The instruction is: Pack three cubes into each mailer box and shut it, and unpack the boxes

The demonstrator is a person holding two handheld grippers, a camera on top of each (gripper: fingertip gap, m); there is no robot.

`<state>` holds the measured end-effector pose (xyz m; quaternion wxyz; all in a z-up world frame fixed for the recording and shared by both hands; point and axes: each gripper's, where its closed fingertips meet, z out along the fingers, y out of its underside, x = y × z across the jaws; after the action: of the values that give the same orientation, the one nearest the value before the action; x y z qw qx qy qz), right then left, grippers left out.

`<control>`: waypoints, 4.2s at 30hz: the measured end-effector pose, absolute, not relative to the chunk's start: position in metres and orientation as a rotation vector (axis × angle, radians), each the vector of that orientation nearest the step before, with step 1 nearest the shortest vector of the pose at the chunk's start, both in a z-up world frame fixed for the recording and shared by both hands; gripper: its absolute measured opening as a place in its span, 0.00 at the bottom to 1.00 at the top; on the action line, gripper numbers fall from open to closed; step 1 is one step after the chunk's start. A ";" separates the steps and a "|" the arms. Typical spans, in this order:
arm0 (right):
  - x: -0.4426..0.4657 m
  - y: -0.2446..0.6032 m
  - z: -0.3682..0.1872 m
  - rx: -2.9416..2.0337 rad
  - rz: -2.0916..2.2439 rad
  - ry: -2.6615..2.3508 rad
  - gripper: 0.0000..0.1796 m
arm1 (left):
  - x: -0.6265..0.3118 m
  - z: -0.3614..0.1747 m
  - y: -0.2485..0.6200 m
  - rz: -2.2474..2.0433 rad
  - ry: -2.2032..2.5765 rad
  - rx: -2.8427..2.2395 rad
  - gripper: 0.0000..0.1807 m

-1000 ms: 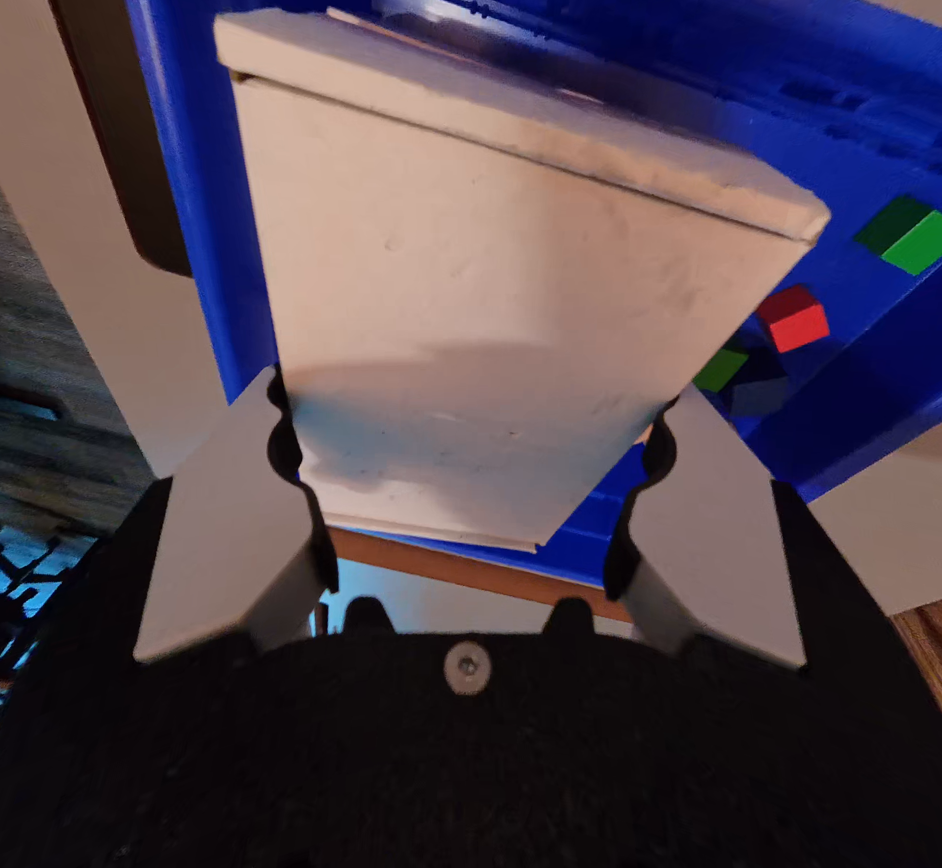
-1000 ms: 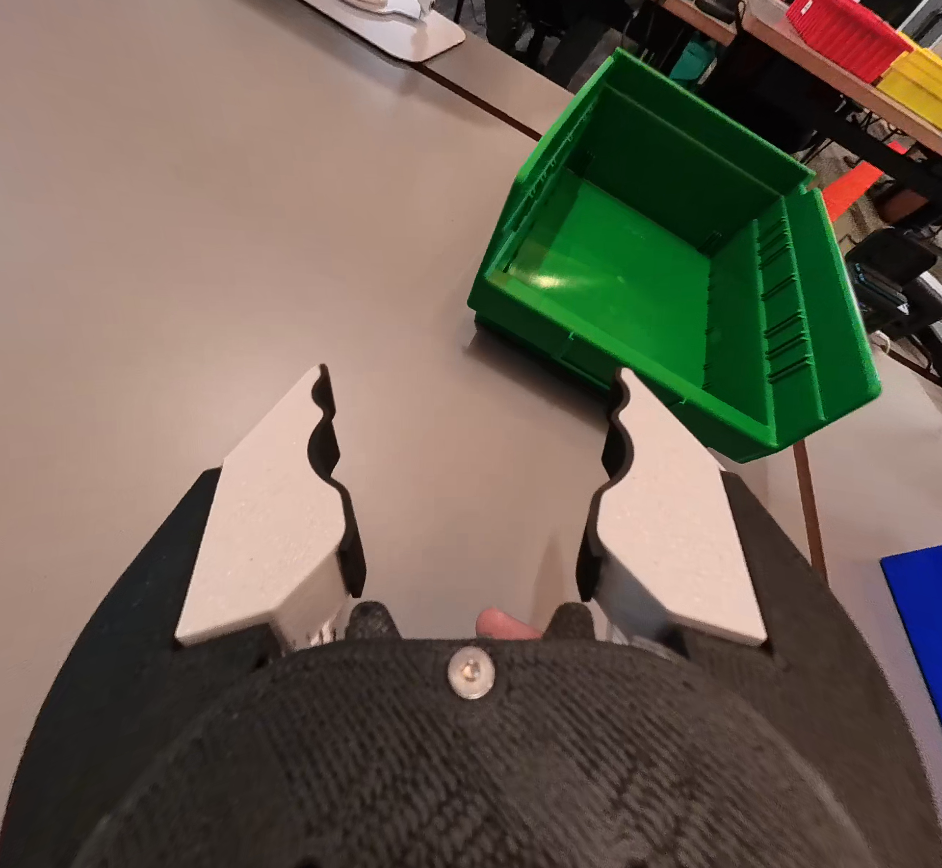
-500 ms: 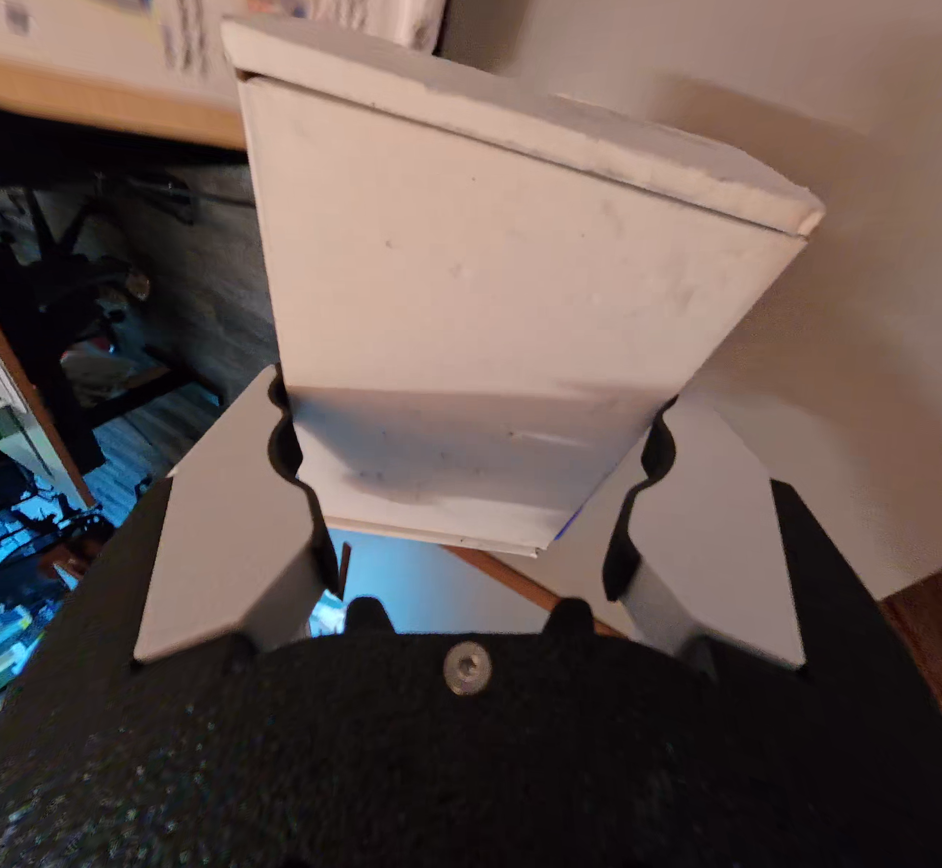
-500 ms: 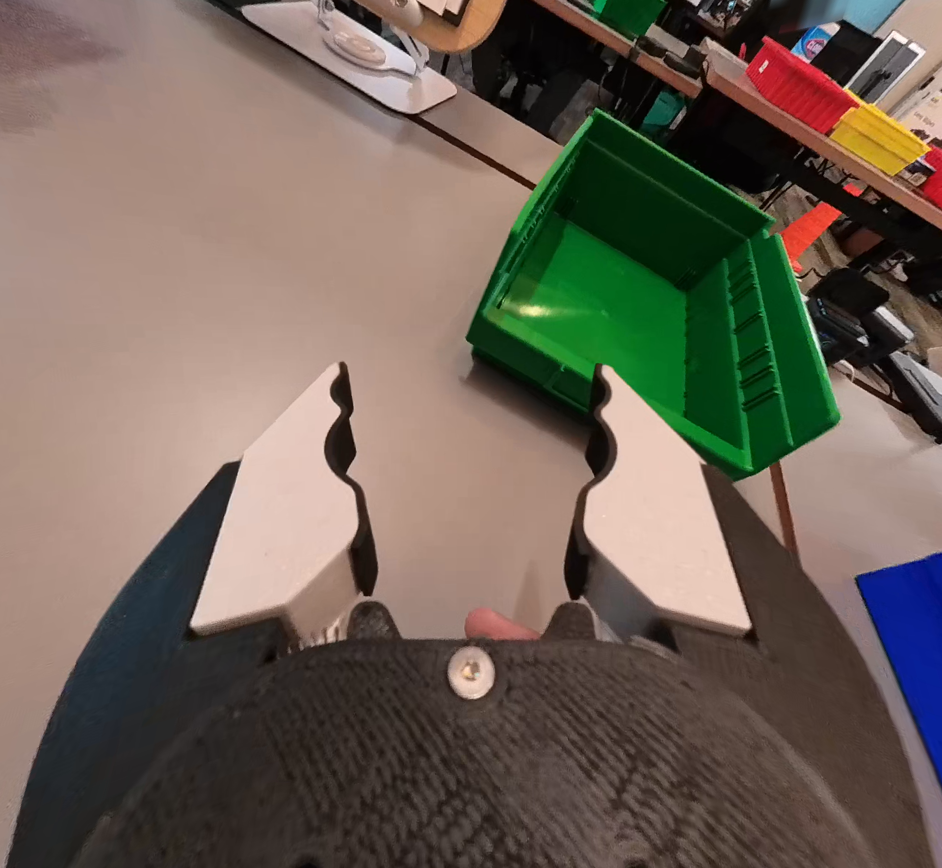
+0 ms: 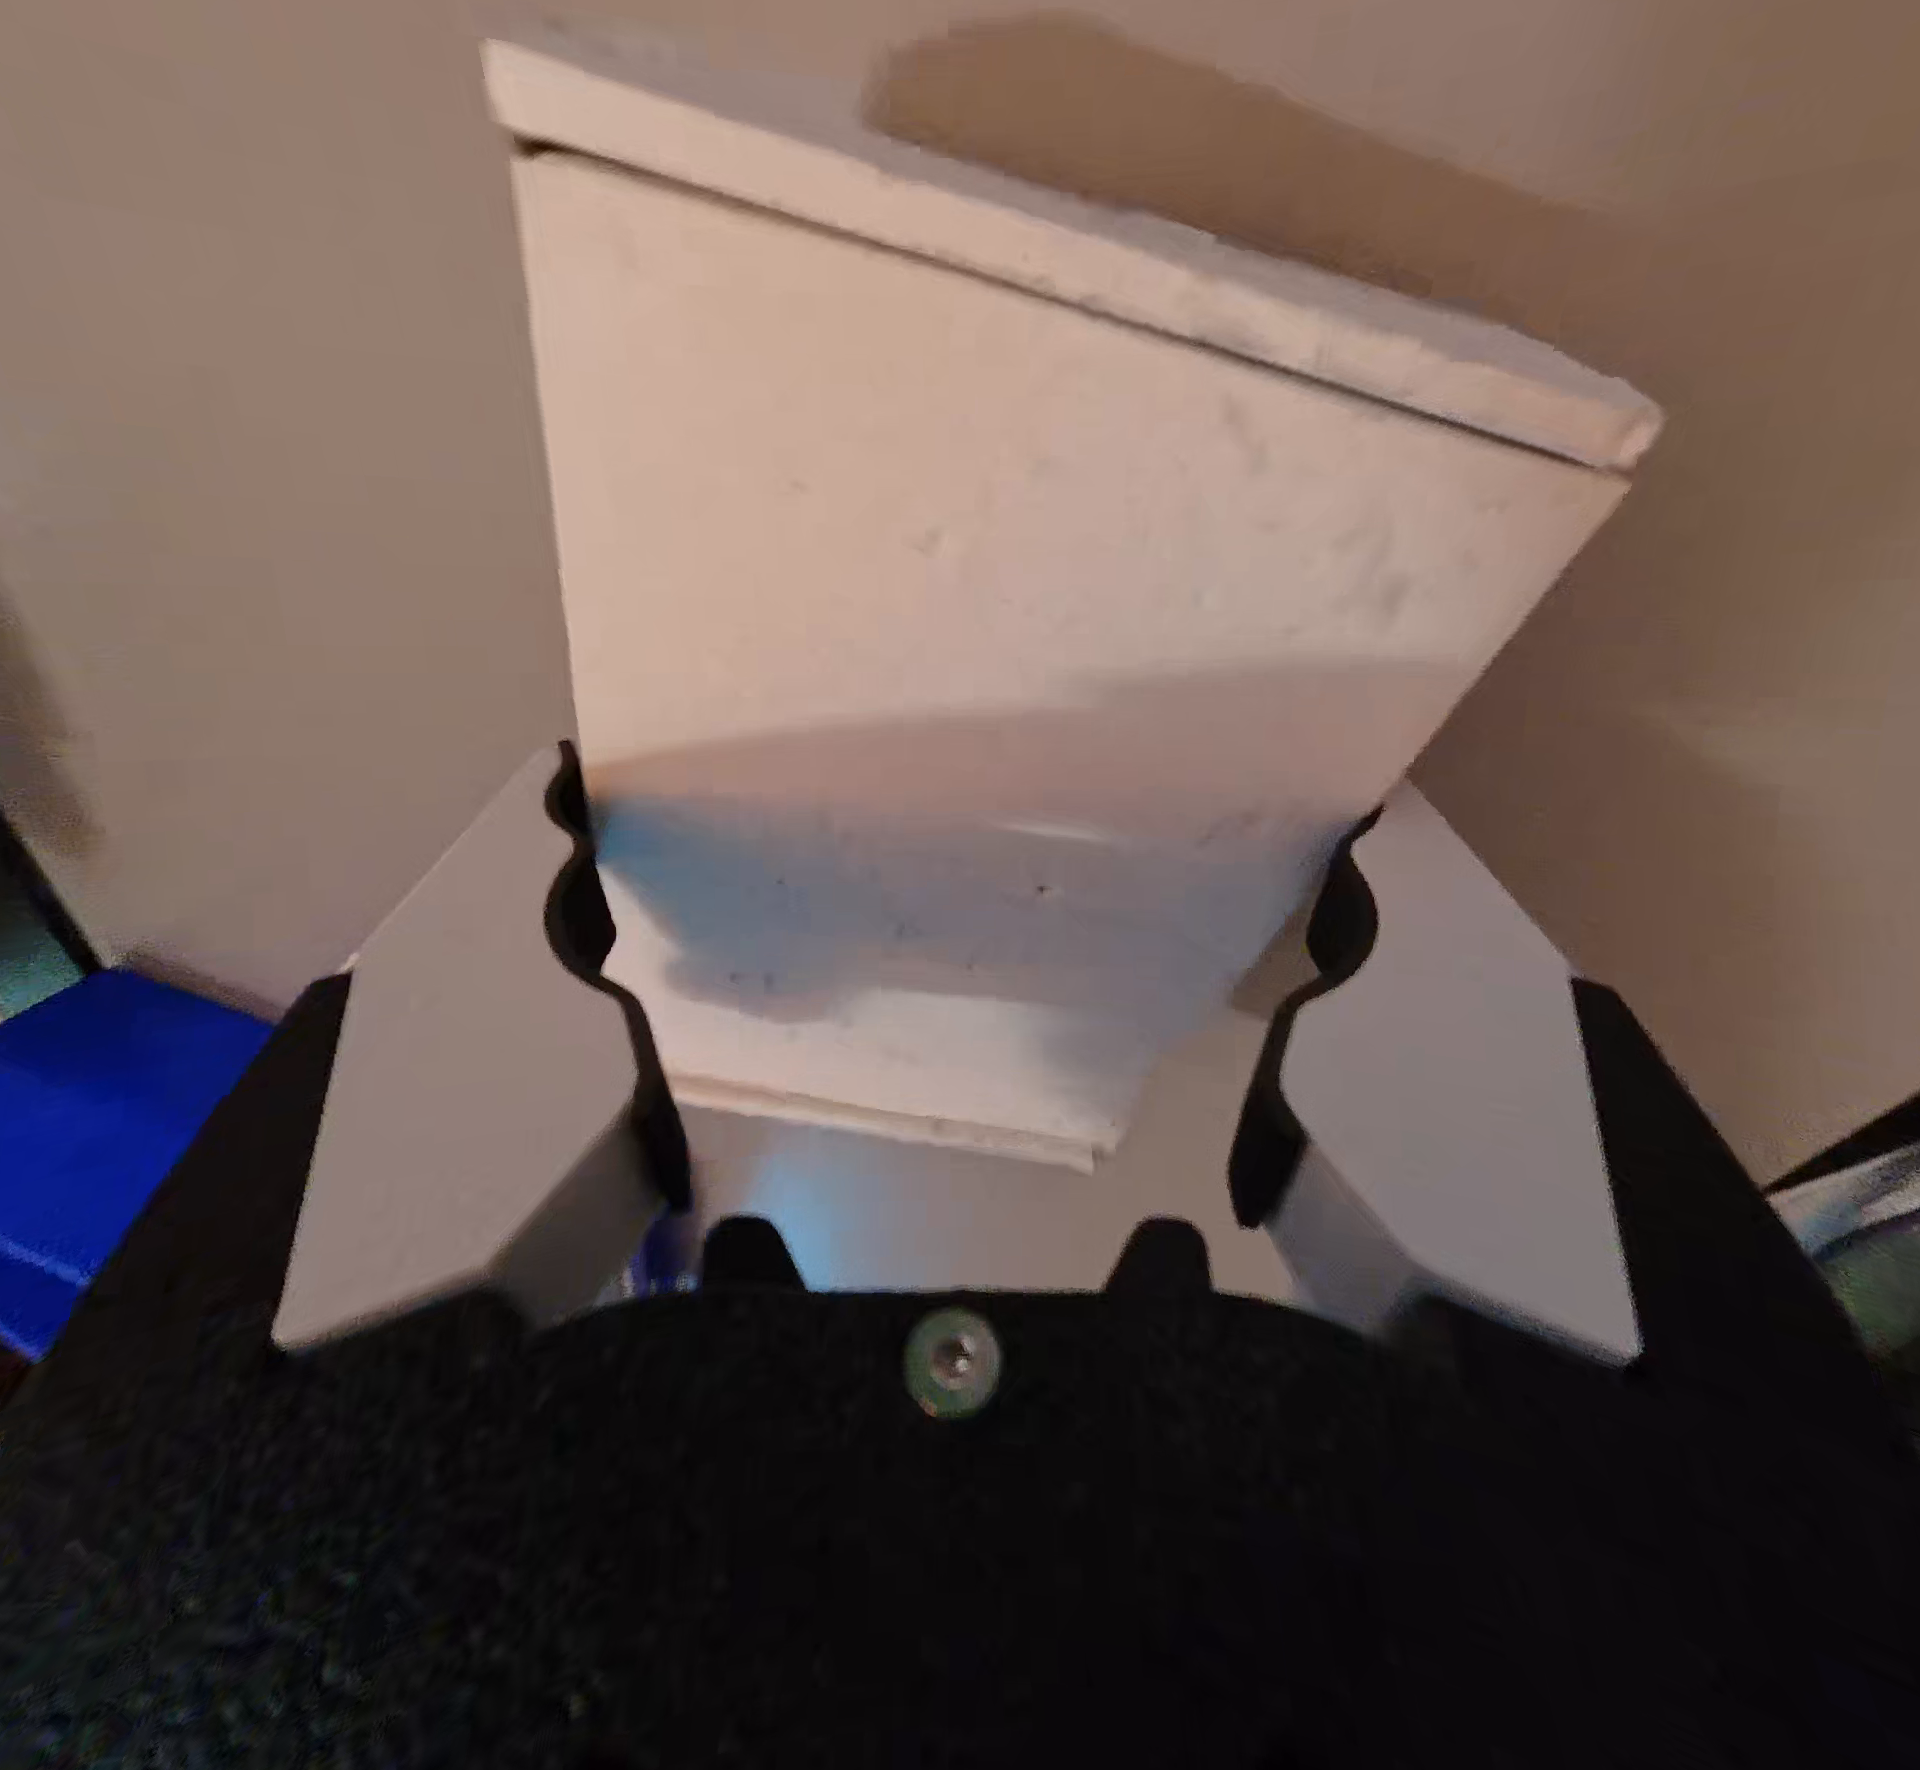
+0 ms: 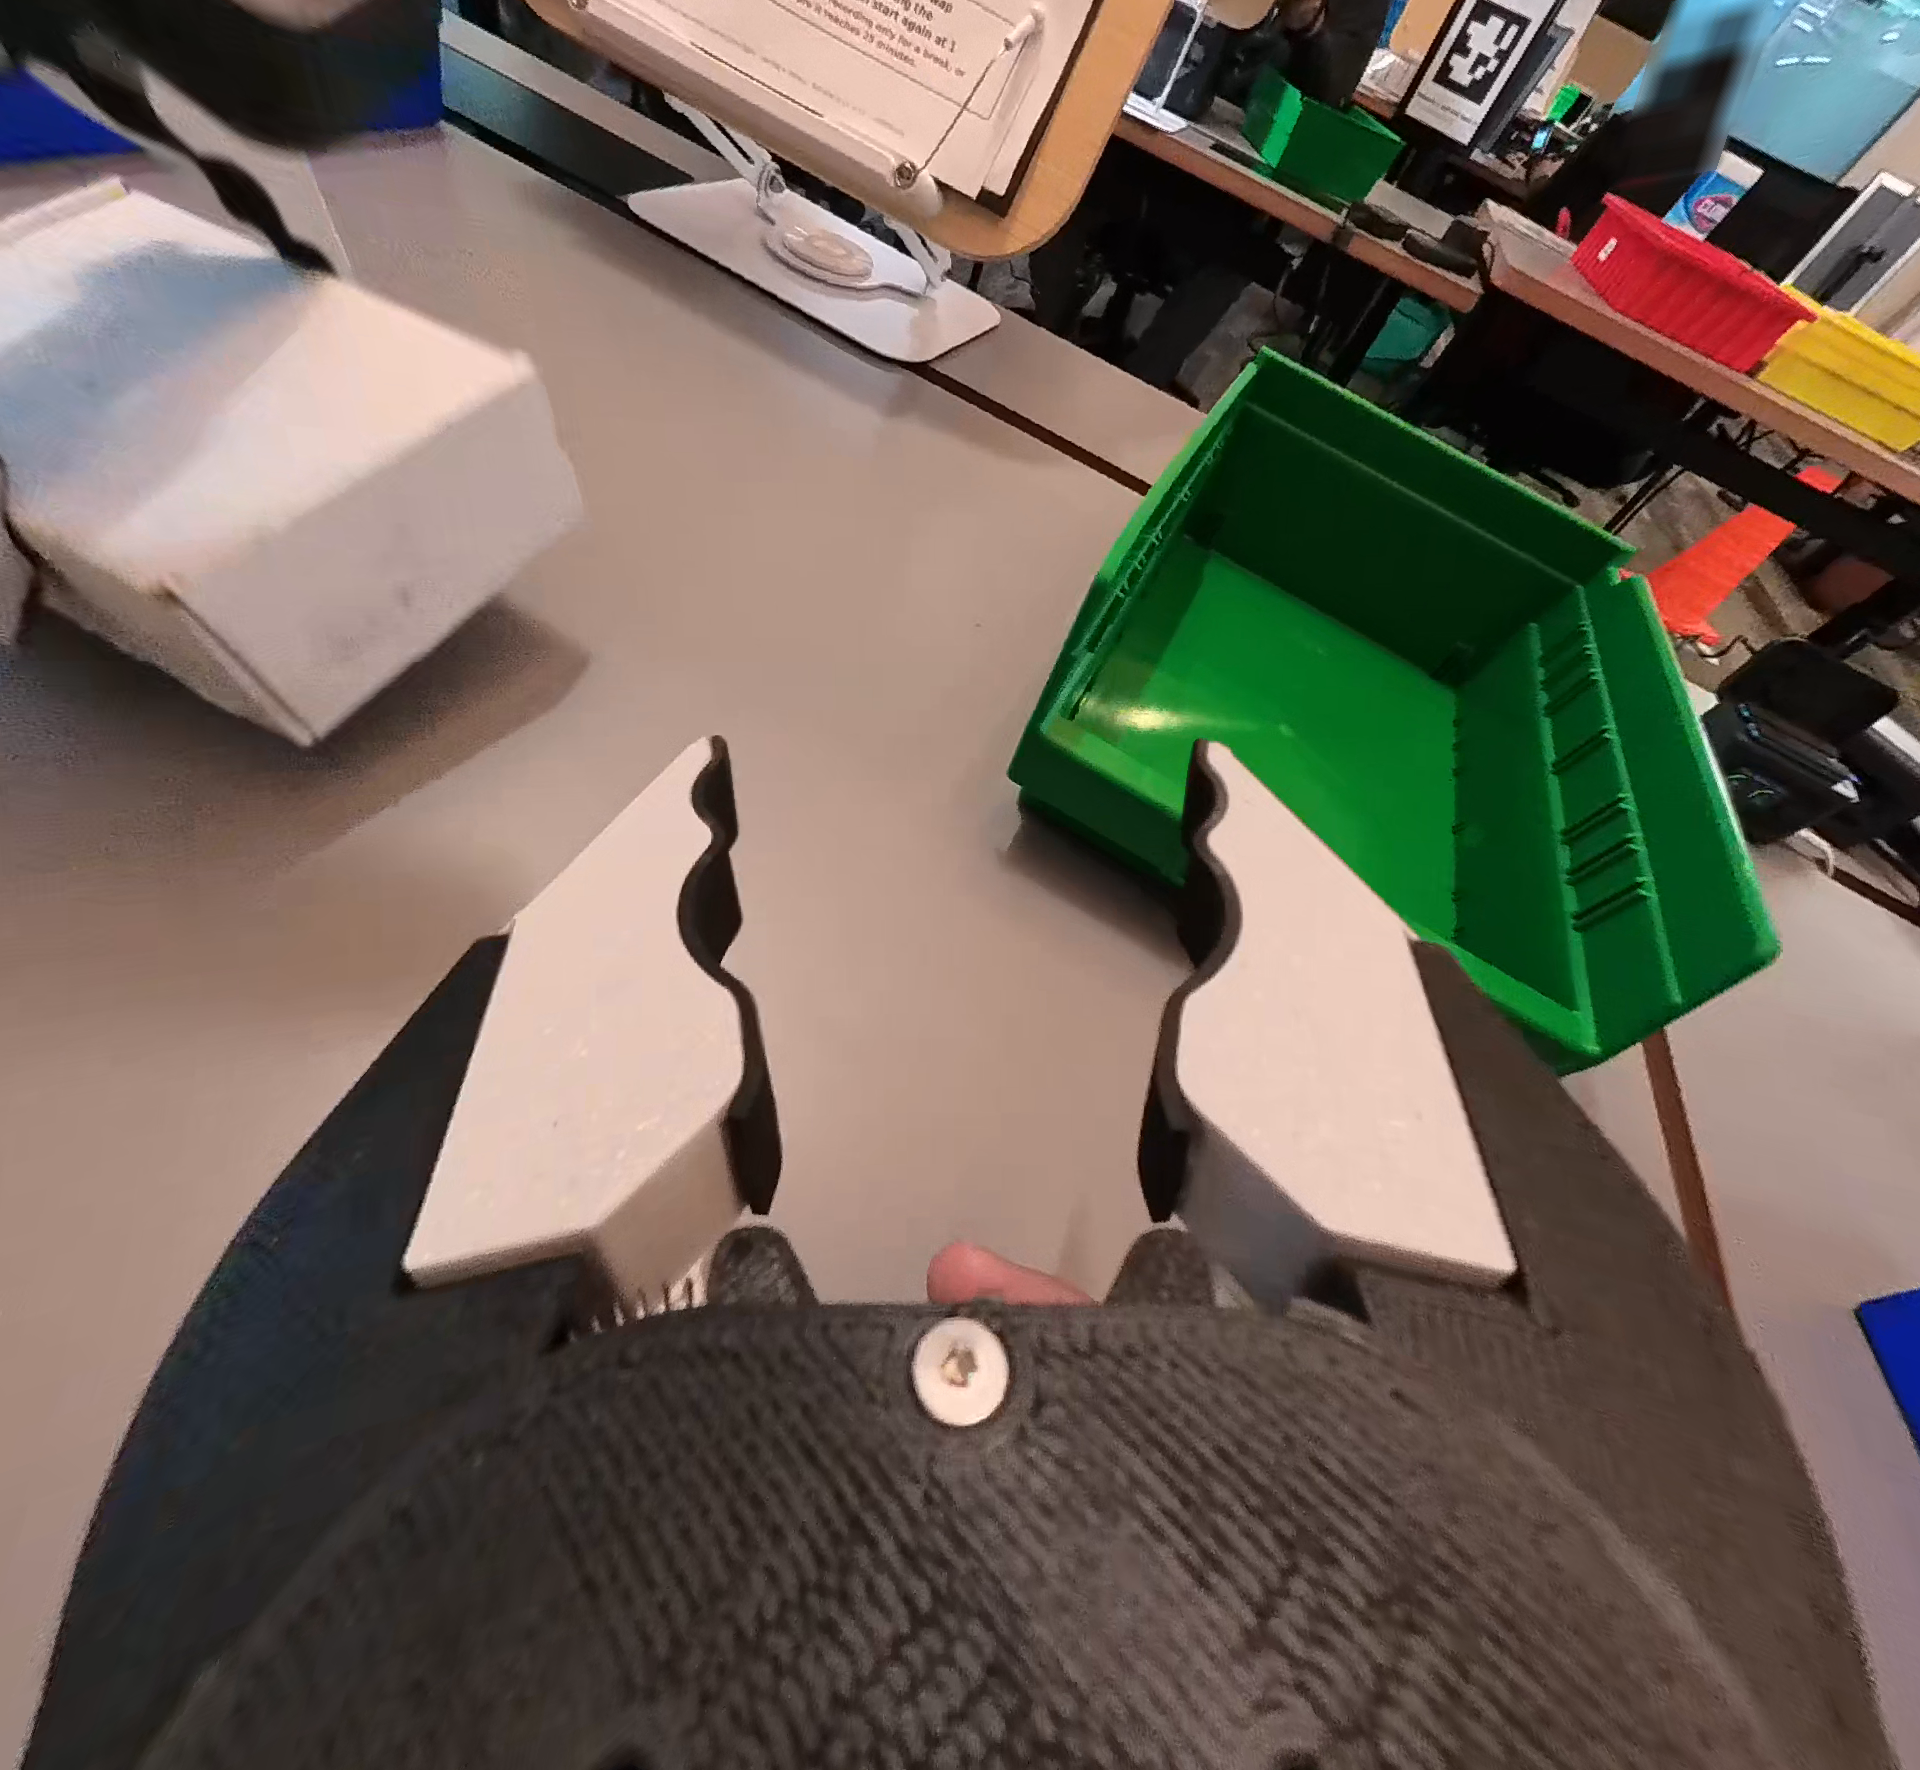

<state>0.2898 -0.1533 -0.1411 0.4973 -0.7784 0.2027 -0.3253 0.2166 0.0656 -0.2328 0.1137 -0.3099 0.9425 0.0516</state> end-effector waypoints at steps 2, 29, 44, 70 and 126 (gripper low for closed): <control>0.290 -0.158 -0.139 -1.885 -0.799 0.486 0.48 | 0.215 -0.243 0.055 0.143 2.765 -0.963 0.76; 0.268 -0.110 -0.144 -1.947 -0.775 0.262 0.38 | 0.201 -0.187 0.089 -1.274 2.156 -1.366 0.00; 0.239 -0.063 -0.157 -2.006 -1.157 -0.320 0.45 | 0.200 -0.195 0.107 -1.606 1.938 -1.702 0.00; 0.205 -0.013 -0.164 -1.963 -1.413 -0.726 0.68 | 0.197 -0.220 0.142 -1.193 1.939 -1.601 0.00; 0.202 -0.039 -0.172 -2.035 -1.022 -0.310 0.55 | 0.250 -0.177 0.032 -1.158 2.523 -0.916 0.00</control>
<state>0.2024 -0.0391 -0.1721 0.4093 -0.8078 -0.1232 -0.4059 0.2499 0.0322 -0.1771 0.1089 -0.3116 0.8578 -0.3939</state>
